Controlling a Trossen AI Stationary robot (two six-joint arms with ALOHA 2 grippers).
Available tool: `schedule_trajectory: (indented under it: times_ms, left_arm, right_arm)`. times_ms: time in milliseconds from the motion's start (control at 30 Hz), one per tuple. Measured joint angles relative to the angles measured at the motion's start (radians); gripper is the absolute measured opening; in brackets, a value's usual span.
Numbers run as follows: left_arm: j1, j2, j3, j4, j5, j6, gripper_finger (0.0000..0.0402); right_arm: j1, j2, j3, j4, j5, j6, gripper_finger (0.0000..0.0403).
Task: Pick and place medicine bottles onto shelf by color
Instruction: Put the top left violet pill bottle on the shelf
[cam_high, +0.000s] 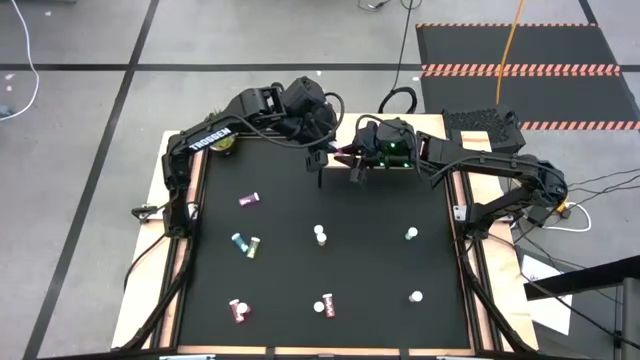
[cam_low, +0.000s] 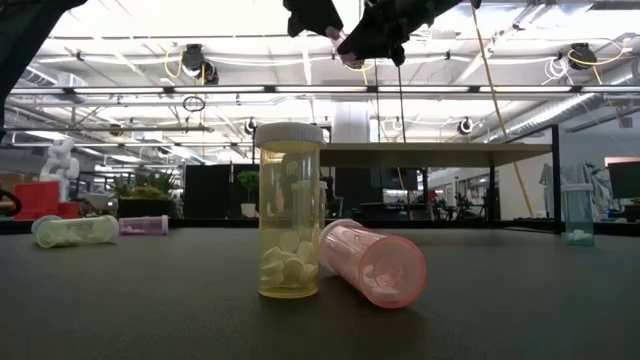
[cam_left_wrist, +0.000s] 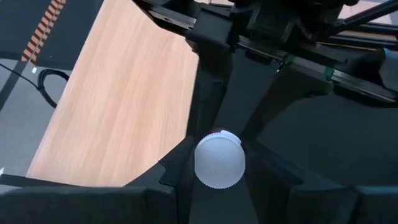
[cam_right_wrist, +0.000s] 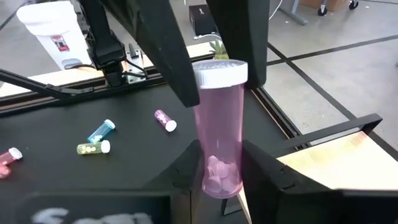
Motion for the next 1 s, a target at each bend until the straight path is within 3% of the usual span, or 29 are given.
schedule_trajectory:
  times_ms: [133, 333, 467, 600, 767, 1000]
  left_arm:
    - [0.0, -0.035, 0.0, 0.003, -0.065, 0.0, 0.0151]
    - [0.005, -0.132, 0.0, 0.003, -0.127, 0.032, 0.0229]
    - [0.003, -0.166, 0.0, 0.102, -0.101, 0.014, 0.0276]
    - [-0.003, -0.143, -0.009, 0.246, -0.007, 0.011, 0.0303]
    - [-0.025, -0.086, -0.028, 0.316, 0.037, 0.039, 0.0299]
    - [-0.026, -0.062, -0.027, 0.366, 0.058, 0.08, 0.0255]
  right_arm:
    - [-0.001, -0.014, -0.013, 0.071, -0.005, 0.029, 0.0093]
    - [-0.045, -0.108, -0.185, 0.441, -0.116, 0.131, 0.0094]
    - [-0.06, -0.148, -0.285, 0.617, -0.148, 0.156, 0.0095]
    - [-0.037, -0.146, -0.317, 0.721, -0.136, 0.097, 0.0095]
    - [-0.027, -0.149, -0.317, 0.826, -0.096, 0.034, 0.0095]
    - [-0.027, -0.168, -0.316, 0.848, -0.099, 0.018, 0.0095]
